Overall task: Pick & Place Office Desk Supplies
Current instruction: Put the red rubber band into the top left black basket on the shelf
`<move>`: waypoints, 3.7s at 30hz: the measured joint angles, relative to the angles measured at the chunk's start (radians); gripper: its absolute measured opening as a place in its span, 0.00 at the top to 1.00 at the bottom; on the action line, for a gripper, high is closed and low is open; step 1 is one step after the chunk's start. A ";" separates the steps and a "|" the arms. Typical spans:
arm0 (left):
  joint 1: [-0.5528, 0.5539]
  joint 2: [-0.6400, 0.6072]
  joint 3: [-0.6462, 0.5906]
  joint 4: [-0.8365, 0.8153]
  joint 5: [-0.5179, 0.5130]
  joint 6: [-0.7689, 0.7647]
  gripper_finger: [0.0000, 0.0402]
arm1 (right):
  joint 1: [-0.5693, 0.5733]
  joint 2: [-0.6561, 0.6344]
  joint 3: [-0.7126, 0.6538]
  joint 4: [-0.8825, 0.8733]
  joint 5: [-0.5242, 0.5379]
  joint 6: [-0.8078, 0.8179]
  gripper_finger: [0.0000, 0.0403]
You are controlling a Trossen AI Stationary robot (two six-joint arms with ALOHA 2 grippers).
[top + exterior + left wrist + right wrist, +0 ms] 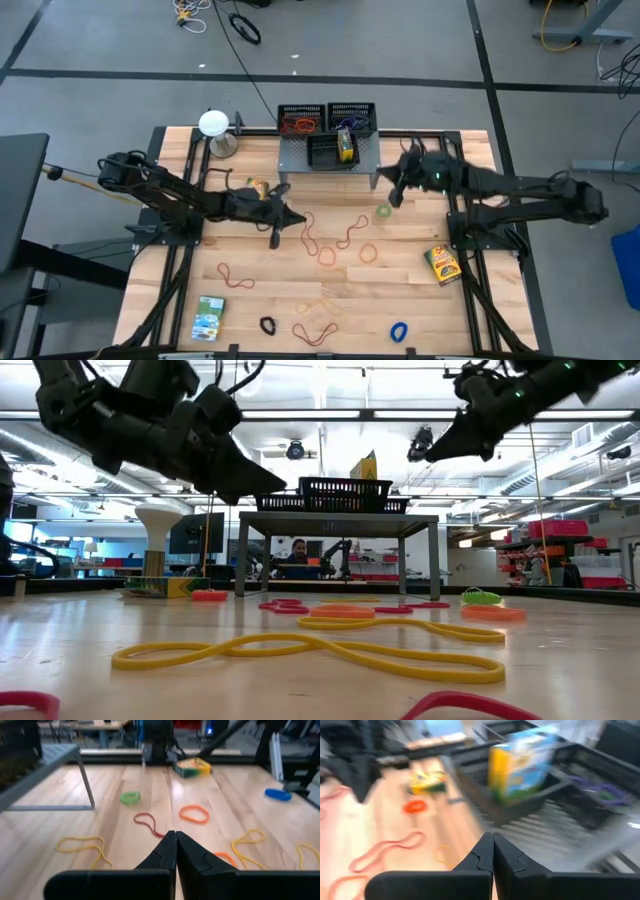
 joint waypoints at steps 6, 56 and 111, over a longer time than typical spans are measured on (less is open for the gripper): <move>-0.081 0.000 0.101 -0.220 -0.042 -0.004 0.98 | 0.153 0.026 -0.180 0.312 0.006 0.019 1.00; -0.609 0.235 0.548 -0.846 -0.426 -0.574 0.68 | 0.617 0.413 -0.126 0.463 0.211 0.011 0.98; -0.462 0.239 0.266 -0.445 -0.385 -0.363 0.97 | 0.209 0.796 0.063 0.161 -0.163 -0.226 0.91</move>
